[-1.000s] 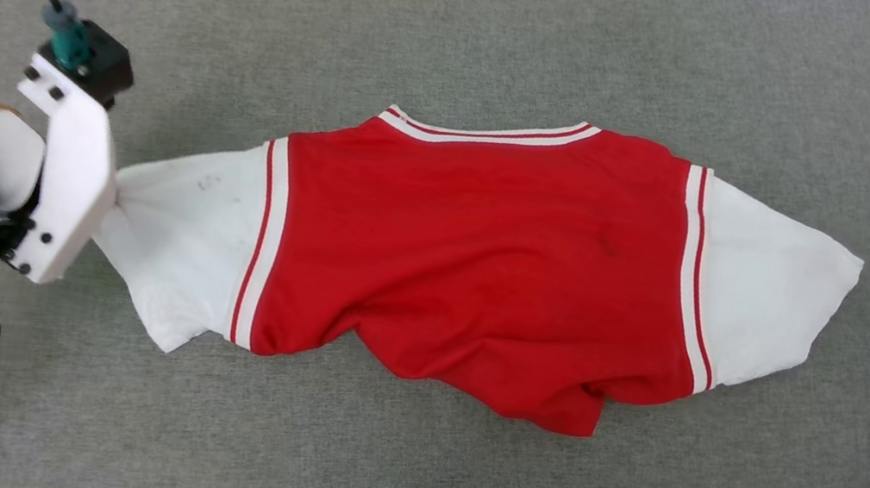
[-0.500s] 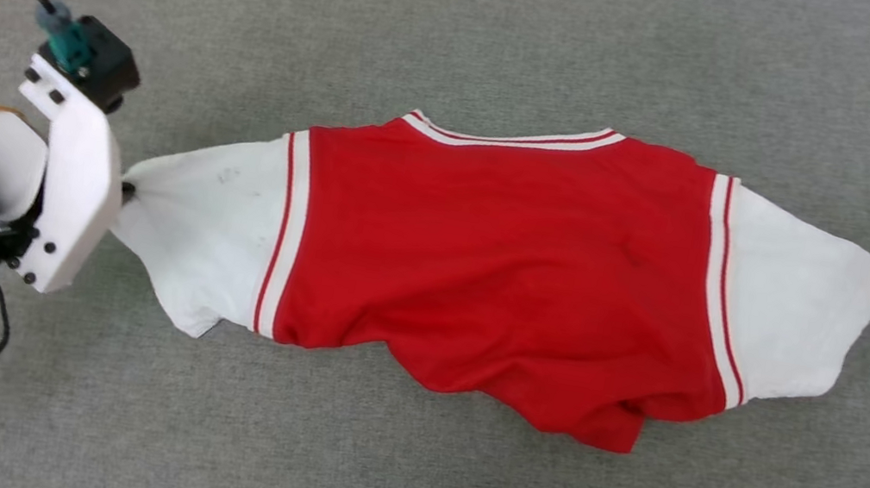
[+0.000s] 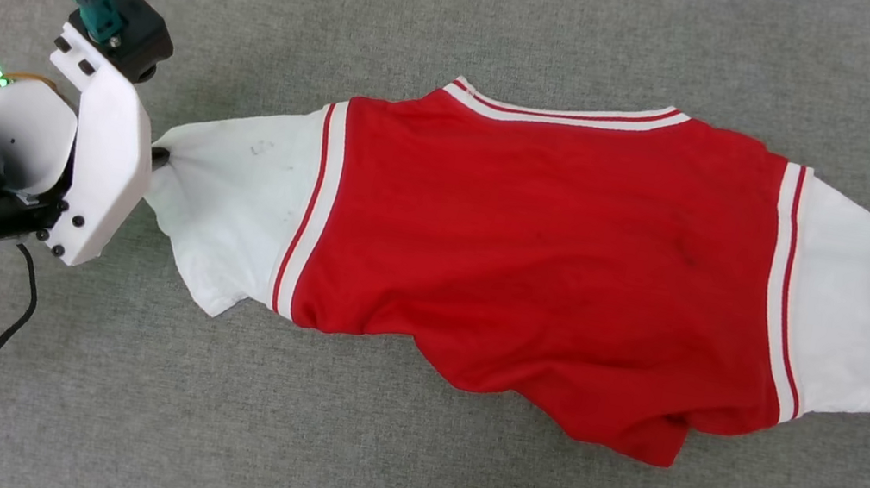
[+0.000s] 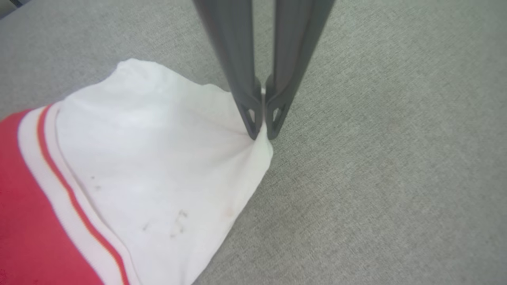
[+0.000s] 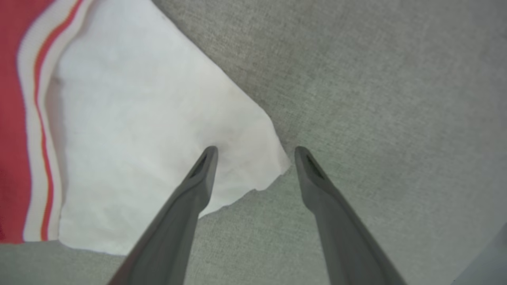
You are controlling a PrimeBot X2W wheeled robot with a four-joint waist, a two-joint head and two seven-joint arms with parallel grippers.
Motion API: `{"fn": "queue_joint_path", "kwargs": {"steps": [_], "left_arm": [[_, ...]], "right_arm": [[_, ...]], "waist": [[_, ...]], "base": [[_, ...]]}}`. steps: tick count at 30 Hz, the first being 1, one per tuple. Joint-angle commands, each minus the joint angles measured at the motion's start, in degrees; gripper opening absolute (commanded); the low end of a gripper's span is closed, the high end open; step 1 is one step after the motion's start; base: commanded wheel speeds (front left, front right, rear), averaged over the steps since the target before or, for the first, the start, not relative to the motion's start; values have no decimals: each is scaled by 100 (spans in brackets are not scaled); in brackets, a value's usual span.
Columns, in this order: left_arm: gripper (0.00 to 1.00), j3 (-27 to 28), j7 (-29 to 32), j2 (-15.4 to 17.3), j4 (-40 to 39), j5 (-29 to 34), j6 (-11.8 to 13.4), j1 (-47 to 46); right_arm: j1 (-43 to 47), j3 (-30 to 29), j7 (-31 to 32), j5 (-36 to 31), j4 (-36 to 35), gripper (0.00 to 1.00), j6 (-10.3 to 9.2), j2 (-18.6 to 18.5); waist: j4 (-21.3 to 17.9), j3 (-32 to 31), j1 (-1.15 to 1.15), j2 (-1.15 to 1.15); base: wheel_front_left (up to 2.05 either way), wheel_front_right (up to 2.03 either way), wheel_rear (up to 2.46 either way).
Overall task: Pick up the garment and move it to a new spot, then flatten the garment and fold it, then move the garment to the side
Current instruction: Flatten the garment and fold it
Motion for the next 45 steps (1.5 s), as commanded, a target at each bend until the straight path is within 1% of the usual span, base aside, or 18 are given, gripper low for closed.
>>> {"fn": "queue_joint_path", "kwargs": {"steps": [1,5,9,10,11,13,18,25,32,34,36,39,41,42,45], "left_arm": [[0,-63,-53,26,10,-23,-5,-99],[0,-229,-143,-9,49,-60,-6,-241],[0,-395,-250,11,102,-126,-6,-325],[0,-436,-275,29,128,-149,-5,-337],[0,-488,-298,39,159,-166,-6,-350],[0,-562,-396,46,233,-158,-6,-380],[0,-711,-797,28,254,-172,-6,-436],[0,-596,-1537,219,56,-142,-2,-588],[0,-390,-2021,241,-241,-10,14,-862],[0,-298,-2121,210,-301,59,95,-978],[0,-201,-2224,170,-322,160,232,-1120],[0,-131,-2304,89,-316,334,380,-1319],[0,-74,-2350,32,-301,445,443,-1500],[0,-74,-2350,32,-301,445,443,-1500],[0,26,-2469,-66,-203,649,522,-1778]], "right_arm": [[-102,15,2,57,146,100,-4,161],[111,339,57,84,490,100,-3,413],[151,493,-233,143,681,100,-3,637],[109,548,-311,126,676,85,-3,653],[57,561,-408,134,682,0,-3,642],[-79,474,-640,217,723,0,-2,639],[-294,197,-1391,290,812,0,-4,451],[-267,107,-2321,455,246,0,-4,84],[-454,-36,-2986,310,-161,0,-4,-179],[-544,-124,-3135,259,-216,0,-4,-149],[-676,-177,-3245,155,-284,0,-4,-109],[-937,-250,-3434,-128,-316,0,-4,-46],[-1148,-307,-3534,-382,-254,0,-4,55],[-1148,-307,-3534,-382,-254,0,-4,55],[-1572,-407,-3656,-782,-121,0,-4,310]], "waist": [[27,88,0,0],[84,184,0,0],[82,220,0,0],[77,205,0,0],[75,173,0,0],[61,72,0,0],[28,-336,0,0],[-46,-853,0,0],[-69,-1222,0,0],[-71,-1290,0,0],[-68,-1337,0,0],[-75,-1378,0,0],[-88,-1380,0,0],[-88,-1380,0,0],[-114,-1303,0,0]], "base": [[0,0,0],[0,0,0],[0,0,0],[0,0,0],[0,0,0],[0,0,0],[0,0,0],[0,0,0],[0,0,0],[0,0,0],[0,0,0],[0,0,0],[0,0,0],[0,0,0],[0,0,0]]}}
